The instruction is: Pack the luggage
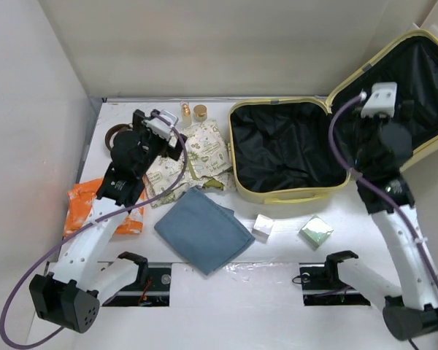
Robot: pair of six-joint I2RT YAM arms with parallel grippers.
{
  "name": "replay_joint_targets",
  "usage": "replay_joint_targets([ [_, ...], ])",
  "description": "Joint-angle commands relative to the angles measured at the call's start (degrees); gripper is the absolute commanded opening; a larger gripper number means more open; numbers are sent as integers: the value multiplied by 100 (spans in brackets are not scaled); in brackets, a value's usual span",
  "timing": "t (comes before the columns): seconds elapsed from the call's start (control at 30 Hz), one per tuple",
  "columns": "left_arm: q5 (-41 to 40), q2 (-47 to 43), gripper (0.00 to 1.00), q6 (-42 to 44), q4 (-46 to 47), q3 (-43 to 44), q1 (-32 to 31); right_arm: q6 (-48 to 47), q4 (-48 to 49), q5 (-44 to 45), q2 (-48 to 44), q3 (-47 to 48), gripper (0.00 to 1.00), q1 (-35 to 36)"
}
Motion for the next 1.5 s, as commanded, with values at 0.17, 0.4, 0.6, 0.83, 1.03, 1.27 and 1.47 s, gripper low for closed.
replay_joint_targets([
  [0.17, -388, -285, 100, -77, -925, -96, -1033, 3128, -5087, -2393, 1361, 2451, 100, -851],
  [0.4, -677, -225, 100, -455, -1146, -219, -1447, 4730, -6213, -1980, 975, 677, 100, -851],
  [0.6, -1397, -206, 100, -972, -944, -342, -1877, 6389, -6785, -2148, 493, -554, 100, -923],
  [0.83, -1829, -206, 100, -1027, -812, -518, -2036, 8448, -6417, -1841, -537, -1425, 100, -702],
  [1.03, -2031, -206, 100, -965, -522, -624, -2036, 8379, -6294, -2050, 427, -1978, 100, -887],
  [1.27, -2093, -373, 100, -904, -206, -851, -2036, 8632, -6021, -2315, 1245, -2146, 100, -826],
  [1.47, -2277, -478, 100, -904, 84, -1028, -2036, 8625, -5618, -2314, 2002, -2225, 100, -773],
])
